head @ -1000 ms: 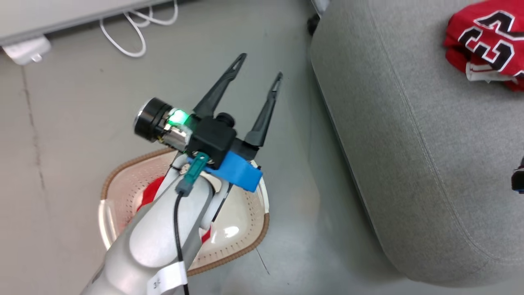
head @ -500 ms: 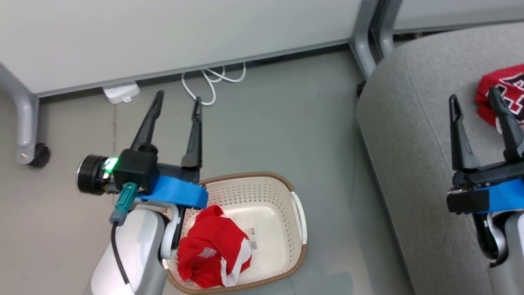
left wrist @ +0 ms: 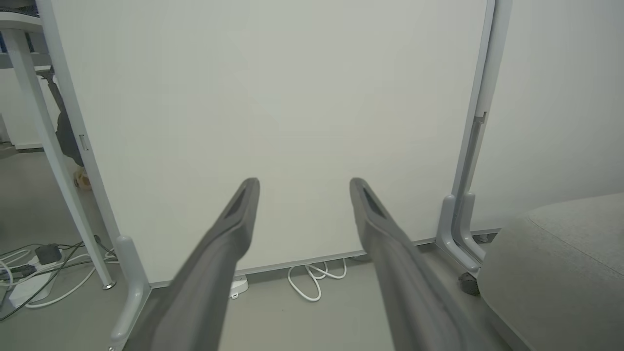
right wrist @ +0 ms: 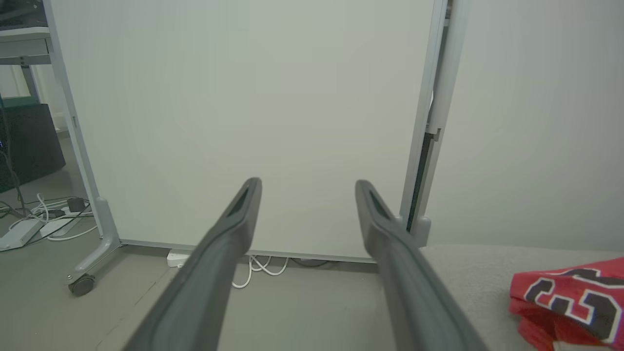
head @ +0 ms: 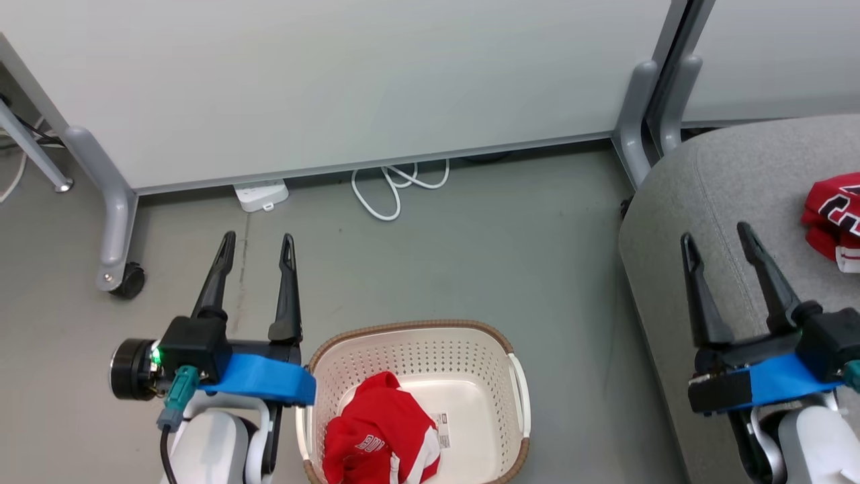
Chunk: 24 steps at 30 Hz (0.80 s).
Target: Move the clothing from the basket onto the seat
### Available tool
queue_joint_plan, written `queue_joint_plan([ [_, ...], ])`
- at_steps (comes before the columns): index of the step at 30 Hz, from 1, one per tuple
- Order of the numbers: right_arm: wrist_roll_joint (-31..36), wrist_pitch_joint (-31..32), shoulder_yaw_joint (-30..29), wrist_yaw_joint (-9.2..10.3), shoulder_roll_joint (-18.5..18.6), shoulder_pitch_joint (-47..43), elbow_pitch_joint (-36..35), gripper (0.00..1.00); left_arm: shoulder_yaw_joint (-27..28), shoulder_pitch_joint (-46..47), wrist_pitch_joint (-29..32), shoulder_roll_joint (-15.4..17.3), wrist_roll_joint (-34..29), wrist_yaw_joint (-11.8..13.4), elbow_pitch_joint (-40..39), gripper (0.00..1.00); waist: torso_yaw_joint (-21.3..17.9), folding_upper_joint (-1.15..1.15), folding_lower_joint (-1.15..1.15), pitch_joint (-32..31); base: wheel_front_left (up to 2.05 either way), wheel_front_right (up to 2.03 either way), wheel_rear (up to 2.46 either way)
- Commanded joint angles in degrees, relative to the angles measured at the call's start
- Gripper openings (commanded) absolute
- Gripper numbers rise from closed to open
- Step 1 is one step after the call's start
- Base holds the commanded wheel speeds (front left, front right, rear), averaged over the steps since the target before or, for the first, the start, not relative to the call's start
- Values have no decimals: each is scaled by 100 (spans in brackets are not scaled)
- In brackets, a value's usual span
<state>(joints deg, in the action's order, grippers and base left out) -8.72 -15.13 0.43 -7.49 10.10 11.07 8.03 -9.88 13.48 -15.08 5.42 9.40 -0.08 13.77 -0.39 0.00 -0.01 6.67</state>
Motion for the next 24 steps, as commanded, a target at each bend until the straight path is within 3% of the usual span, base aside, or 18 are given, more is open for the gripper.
queue_joint_plan([
  [1, 20, -4, -8, -1, -38, -122, 39, 100, 55, -102, -14, -10, -46, -56, -17, 100, 38, 0, 1, -71, 0, 0, 0],
  [24, -18, -4, -255, -1, -390, -688, 491, 100, 572, -676, -13, -247, -292, -402, 212, 100, 214, 0, 1, -307, 0, 0, 0],
])
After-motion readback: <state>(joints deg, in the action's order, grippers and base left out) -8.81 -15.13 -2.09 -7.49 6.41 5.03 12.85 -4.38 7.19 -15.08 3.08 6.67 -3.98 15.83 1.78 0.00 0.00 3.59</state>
